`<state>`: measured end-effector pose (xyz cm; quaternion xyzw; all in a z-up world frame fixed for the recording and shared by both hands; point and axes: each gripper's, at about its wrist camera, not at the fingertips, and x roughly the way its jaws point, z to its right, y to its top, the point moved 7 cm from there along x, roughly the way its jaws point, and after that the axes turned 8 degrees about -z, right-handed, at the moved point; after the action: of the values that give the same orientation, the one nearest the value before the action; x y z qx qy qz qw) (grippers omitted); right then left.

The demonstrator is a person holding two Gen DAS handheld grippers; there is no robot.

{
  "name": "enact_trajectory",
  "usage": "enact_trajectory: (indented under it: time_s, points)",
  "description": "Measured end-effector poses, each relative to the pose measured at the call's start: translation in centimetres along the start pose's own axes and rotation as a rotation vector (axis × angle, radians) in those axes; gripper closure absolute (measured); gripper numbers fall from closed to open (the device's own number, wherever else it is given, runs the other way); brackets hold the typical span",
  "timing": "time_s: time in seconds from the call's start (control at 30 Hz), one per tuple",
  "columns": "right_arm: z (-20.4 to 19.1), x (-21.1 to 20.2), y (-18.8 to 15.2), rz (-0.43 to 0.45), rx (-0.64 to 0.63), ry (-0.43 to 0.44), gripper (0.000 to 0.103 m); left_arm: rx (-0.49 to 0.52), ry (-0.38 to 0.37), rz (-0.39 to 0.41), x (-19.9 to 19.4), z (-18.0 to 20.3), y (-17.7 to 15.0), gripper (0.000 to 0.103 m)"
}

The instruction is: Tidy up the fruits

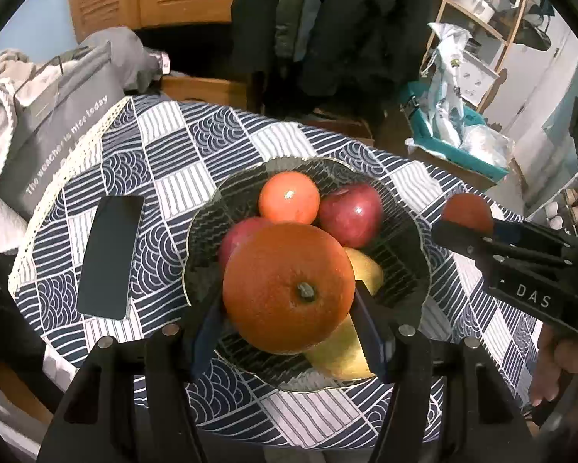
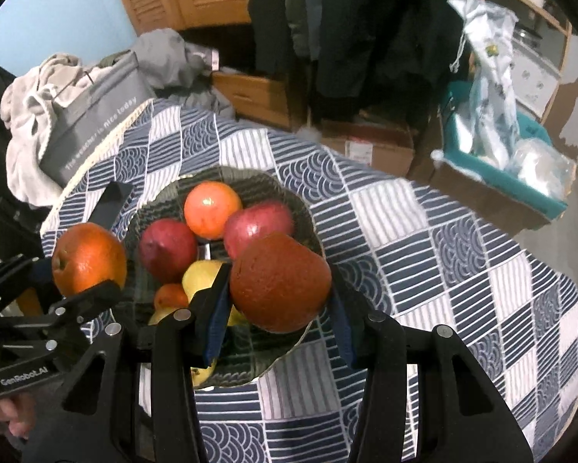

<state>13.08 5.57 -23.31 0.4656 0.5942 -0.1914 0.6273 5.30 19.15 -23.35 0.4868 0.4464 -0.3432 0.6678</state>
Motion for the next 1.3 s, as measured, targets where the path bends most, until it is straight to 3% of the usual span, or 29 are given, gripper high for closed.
enact_trajectory:
  time_s: [0.47,0.6,0.7,0.73,0.83,1.1,1.3]
  points:
    - [-0.5,1.3,0.3,-0.028,0.008,0.035,0.056,-0.063,0.021,-0.099,2.5,-1.6,-0.8,0.038]
    - [-0.5,0.7,0.6,-0.005,0.016,0.05,0.048,-0.056,0.074,-0.121,3.1,-1.9,-1.1,0.038]
    - [-0.6,0.1,0.9,0.009,0.015,0.052,0.046,-0.049,0.098,-0.133,3.3,-2.0,-1.2,0.038]
    - [-0.6,-0.1,1.0,0.01,0.014,0.052,0.046,-0.05,0.099,-0.122,3.1,-2.1,-1.1,0.037]
    - [-0.5,-0.6,1.1,0.019,0.018,0.053,0.042,-0.037,0.129,-0.068,1.7,-2.1,-0.5,0.017]
    - [-0.4,-3.2,1.0,0.067,0.009,0.013,0.041,-0.049,0.075,-0.022,-0.3,-1.4,0.3,0.017]
    - [0.5,-6.7,0.8,0.139,0.025,-0.043,0.035,-0.035,0.037,0.036,-2.8,0.3,0.9,0.017]
